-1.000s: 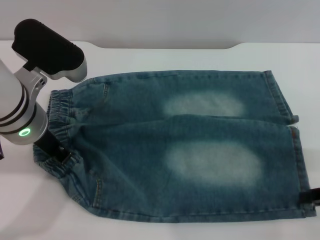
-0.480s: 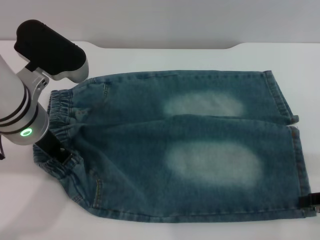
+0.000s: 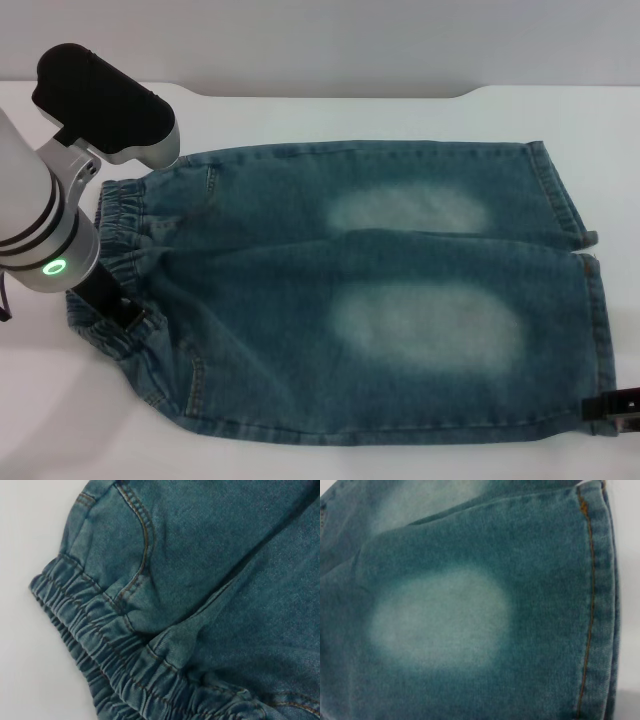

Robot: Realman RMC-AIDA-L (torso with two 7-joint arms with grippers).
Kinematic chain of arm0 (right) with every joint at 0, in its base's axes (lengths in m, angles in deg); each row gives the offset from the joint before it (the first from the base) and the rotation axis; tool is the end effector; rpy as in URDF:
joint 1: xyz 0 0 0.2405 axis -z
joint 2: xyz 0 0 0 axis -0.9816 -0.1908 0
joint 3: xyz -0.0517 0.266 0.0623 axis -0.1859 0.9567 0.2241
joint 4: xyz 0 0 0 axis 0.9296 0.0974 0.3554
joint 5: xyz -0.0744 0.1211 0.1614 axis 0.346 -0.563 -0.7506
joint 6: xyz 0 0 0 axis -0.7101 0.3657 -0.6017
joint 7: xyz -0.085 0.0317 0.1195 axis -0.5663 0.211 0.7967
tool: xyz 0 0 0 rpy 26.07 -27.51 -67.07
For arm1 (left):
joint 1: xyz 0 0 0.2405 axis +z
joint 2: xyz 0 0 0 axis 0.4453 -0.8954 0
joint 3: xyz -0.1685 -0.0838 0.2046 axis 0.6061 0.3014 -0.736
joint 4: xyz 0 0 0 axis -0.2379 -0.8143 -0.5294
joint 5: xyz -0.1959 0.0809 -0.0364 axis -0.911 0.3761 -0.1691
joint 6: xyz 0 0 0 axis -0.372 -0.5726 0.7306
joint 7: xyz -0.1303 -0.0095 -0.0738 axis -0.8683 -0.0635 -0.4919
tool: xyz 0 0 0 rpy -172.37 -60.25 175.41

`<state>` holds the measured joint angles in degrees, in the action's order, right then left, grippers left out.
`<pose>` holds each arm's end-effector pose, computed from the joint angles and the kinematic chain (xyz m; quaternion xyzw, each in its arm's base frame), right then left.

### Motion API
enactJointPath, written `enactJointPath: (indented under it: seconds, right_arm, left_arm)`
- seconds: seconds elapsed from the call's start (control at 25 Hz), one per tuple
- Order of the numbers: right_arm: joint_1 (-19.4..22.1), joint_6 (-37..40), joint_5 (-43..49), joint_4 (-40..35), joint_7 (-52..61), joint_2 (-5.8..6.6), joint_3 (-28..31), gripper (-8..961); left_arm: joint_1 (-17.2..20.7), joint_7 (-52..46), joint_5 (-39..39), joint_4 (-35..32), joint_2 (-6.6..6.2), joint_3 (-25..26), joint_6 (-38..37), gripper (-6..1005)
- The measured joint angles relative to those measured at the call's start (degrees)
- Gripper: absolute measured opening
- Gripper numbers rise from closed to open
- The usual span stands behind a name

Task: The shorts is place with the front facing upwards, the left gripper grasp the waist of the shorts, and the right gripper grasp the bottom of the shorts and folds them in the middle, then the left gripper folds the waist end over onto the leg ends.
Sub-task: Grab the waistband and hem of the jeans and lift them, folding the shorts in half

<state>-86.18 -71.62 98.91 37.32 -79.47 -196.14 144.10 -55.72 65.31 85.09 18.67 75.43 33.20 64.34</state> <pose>0.3390 0.2492 0.0356 -0.7102 0.6916 0.0192 0.1303 -0.2056 0.3396 -0.0069 -0.8398 -0.3562 0.3006 0.2782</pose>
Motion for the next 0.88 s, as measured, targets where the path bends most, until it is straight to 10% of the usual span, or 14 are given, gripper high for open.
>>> enactJointPath:
  seconds: [0.88]
  right_arm:
    - [-1.70, 1.24, -0.65, -3.80, -1.06, 0.05, -0.11, 599]
  left_arm:
    - [0.01, 0.23, -0.05, -0.29, 0.00, -0.07, -0.12, 46]
